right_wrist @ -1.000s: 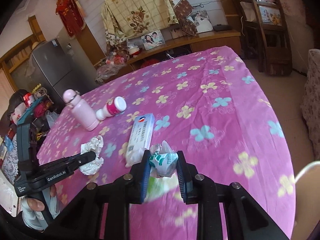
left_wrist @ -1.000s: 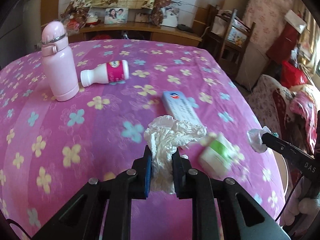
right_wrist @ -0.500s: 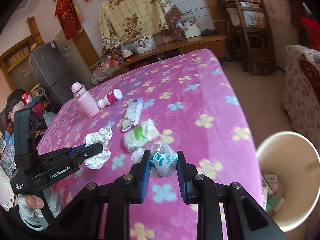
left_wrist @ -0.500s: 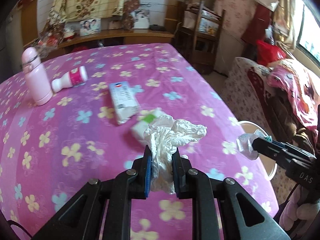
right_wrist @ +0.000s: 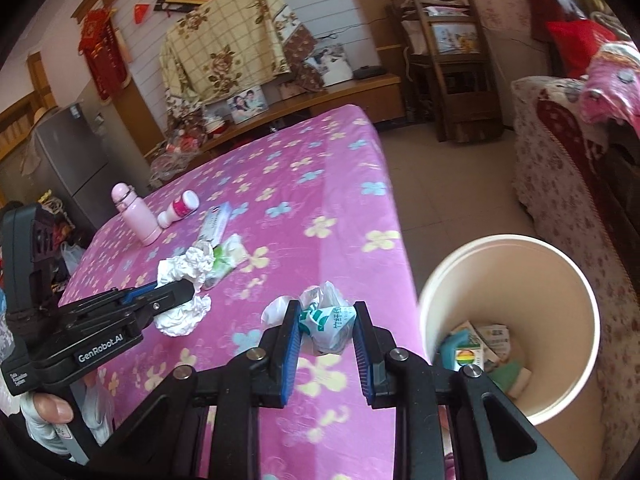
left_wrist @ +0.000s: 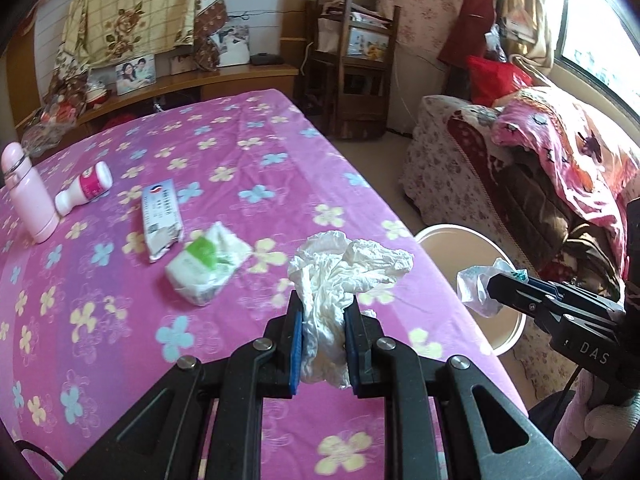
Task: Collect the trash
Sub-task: 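Carry the tissue and wrapper over the white bucket and open both tools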
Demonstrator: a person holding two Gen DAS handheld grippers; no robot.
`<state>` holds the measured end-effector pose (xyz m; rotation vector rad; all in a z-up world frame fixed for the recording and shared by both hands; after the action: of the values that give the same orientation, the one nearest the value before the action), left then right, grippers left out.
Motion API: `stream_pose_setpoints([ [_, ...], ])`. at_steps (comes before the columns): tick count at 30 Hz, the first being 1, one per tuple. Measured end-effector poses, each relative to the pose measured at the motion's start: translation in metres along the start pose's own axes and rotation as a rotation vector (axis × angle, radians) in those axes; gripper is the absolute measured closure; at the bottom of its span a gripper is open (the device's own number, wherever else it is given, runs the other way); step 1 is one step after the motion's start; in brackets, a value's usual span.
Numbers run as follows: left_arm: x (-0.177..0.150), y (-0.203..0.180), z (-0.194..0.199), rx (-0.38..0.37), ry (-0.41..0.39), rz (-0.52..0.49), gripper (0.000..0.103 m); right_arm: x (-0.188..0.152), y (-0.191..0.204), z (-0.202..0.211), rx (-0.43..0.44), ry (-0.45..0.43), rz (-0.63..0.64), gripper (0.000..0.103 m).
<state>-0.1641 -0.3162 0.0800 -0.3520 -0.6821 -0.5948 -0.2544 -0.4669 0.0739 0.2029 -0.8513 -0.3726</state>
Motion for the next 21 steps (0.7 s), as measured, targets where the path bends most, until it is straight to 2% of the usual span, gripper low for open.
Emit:
stream_pose_setpoints([
  [21, 0.006, -0.079, -0.037, -0.12, 0.066, -0.089, 0.084, -0.008, -0.066, 0.021, -0.158, 0.001, -0.051, 0.076],
])
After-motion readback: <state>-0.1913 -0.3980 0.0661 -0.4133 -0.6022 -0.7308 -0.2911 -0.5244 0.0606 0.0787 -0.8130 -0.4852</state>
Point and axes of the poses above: each gripper's, at about its wrist camera, not at the fingertips, and z roughly against the way its jaws point, y to its left, x to its top, the point moved 1 cm from there along -z, roughly the way its jaws point, and after that the axes turned 1 degree about -y, right-handed, at the moved point
